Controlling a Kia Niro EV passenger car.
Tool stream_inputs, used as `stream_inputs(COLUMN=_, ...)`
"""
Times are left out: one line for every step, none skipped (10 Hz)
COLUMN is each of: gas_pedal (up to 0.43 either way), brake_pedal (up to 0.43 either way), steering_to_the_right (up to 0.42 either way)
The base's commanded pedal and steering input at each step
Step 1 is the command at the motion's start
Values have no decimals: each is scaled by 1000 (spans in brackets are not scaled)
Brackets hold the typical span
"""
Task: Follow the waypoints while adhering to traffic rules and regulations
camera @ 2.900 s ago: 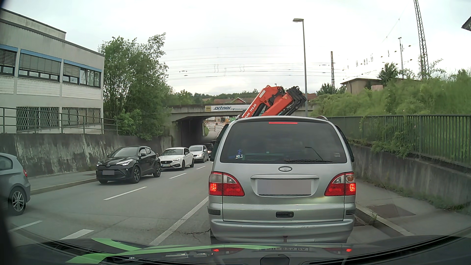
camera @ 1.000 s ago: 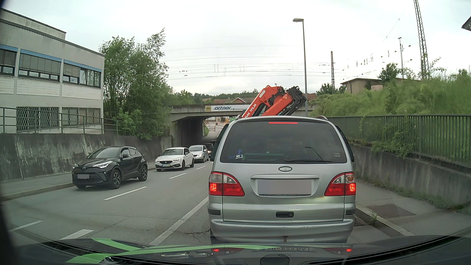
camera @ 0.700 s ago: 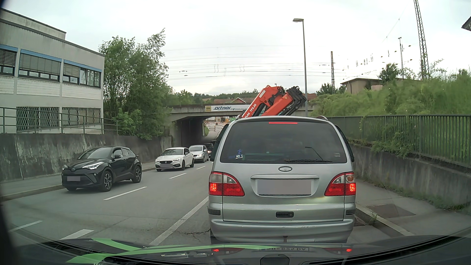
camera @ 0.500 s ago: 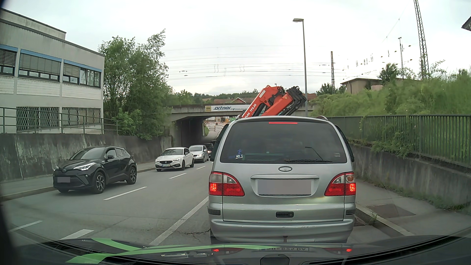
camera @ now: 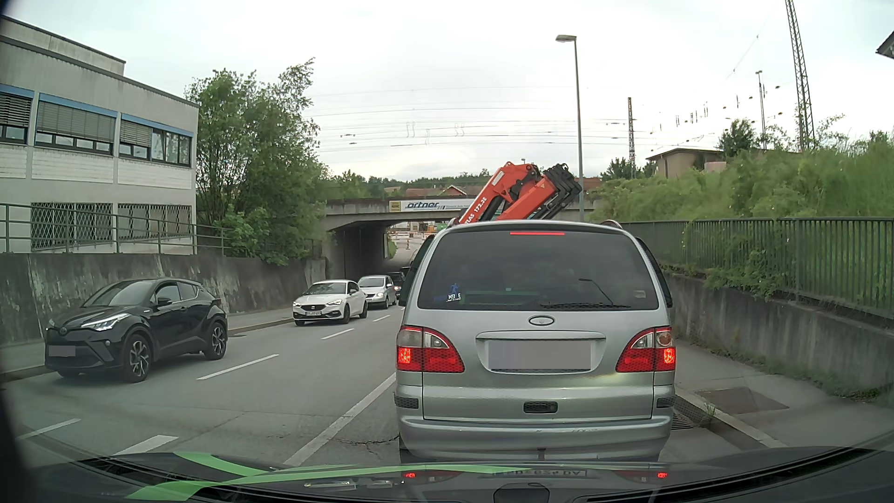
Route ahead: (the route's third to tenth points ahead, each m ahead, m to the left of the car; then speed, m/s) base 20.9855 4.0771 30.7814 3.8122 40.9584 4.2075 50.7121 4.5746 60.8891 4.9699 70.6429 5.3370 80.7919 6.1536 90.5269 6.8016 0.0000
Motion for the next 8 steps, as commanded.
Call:
stream_inputs(gas_pedal=0, brake_pedal=287, steering_to_the_right=7)
stream_inputs(gas_pedal=0, brake_pedal=287, steering_to_the_right=7)
stream_inputs(gas_pedal=0, brake_pedal=287, steering_to_the_right=8)
stream_inputs(gas_pedal=0, brake_pedal=287, steering_to_the_right=14)
stream_inputs(gas_pedal=0, brake_pedal=287, steering_to_the_right=16)
stream_inputs(gas_pedal=0, brake_pedal=287, steering_to_the_right=16)
stream_inputs(gas_pedal=0, brake_pedal=280, steering_to_the_right=15)
stream_inputs(gas_pedal=0, brake_pedal=287, steering_to_the_right=9)
